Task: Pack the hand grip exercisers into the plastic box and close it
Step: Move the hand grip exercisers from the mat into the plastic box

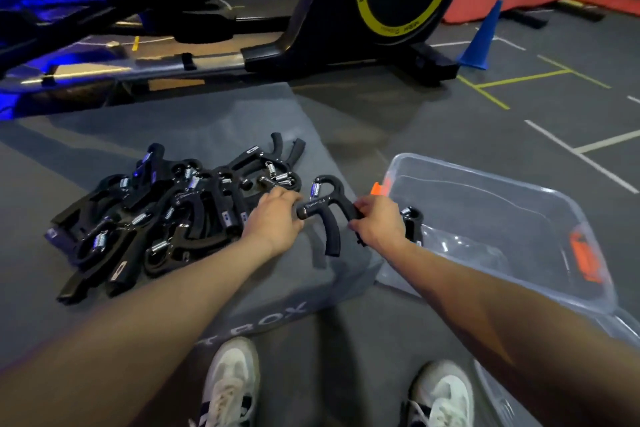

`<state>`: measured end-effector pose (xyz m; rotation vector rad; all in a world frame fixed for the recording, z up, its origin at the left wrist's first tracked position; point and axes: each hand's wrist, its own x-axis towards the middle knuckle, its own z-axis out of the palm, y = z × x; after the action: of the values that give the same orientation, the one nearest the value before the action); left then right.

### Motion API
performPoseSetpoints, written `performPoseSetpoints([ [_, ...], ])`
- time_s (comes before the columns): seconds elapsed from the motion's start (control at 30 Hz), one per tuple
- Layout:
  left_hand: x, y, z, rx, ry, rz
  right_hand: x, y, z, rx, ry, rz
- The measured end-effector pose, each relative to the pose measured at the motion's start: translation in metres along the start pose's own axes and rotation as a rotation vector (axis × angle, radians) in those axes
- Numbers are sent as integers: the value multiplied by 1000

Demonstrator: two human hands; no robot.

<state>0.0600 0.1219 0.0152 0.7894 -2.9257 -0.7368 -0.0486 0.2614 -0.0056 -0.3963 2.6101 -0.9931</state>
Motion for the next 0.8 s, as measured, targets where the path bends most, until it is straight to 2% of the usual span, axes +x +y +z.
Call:
performPoseSetpoints([
  [0.37,84,89,55,-117,-64,108,65,81,-71,238,242,274],
  [0.67,133,118,113,-159,-197,150,109,153,-46,272,240,537],
  [0.8,152,119,129,-163,-188,155,126,174,-29,324,188,604],
])
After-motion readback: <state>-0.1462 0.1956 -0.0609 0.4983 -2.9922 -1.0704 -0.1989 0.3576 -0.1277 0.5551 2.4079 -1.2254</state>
